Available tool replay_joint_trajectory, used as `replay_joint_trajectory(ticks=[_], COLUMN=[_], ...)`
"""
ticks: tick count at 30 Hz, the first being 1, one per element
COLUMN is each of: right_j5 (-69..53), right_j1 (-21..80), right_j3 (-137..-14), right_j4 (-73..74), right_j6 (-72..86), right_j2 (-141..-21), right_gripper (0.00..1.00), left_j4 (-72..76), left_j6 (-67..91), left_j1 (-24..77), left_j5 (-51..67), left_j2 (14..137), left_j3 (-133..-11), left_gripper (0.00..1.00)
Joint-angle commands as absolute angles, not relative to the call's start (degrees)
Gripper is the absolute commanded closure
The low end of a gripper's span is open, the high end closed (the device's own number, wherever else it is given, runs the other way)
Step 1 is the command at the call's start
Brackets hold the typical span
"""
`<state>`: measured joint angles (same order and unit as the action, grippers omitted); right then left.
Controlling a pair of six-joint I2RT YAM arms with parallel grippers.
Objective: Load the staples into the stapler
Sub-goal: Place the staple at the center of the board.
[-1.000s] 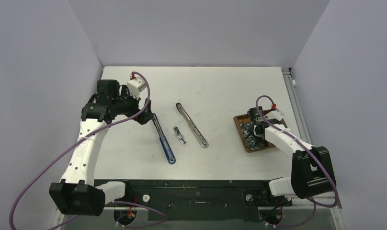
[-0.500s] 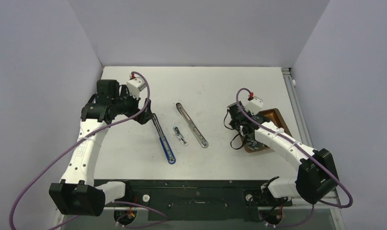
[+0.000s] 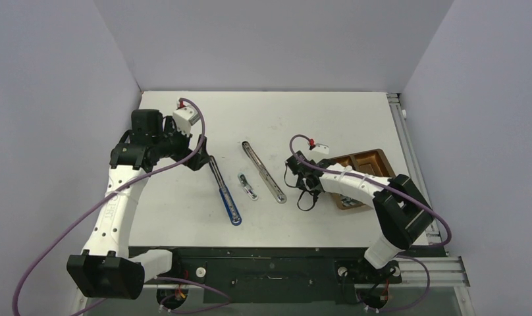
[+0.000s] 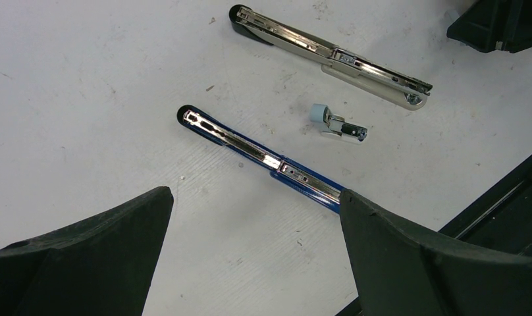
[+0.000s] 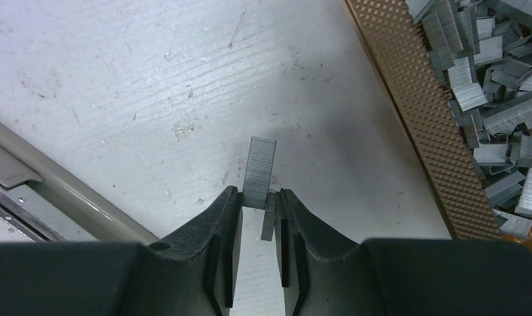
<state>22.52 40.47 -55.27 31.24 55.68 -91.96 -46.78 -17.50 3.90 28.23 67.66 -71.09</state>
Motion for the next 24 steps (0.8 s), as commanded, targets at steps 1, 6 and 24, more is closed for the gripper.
replay_joint_trajectory(ticks=[1, 6, 24], right_j5=[23.3, 21.9, 16.6], right_j1=[41.0, 41.0, 22.9], right_j3=[-55.6, -56.7, -54.9], right_j4=[29.1, 29.7, 33.6], right_j6=[54.1, 52.4, 43.6], right_j2=[-92.8, -92.8, -78.2], right_gripper=[0.86, 0.65, 0.48], left_j4=[-44.6, -44.7, -45.2], left_j6=[-16.8, -16.6, -17.0], left_j1=[3.4, 3.4, 3.4], left_j5=[27.9, 28.2, 29.2], left_j2=[66.2, 66.2, 66.2], left_j3=[-72.3, -72.2, -72.5], left_gripper=[0.04, 0.04, 0.04])
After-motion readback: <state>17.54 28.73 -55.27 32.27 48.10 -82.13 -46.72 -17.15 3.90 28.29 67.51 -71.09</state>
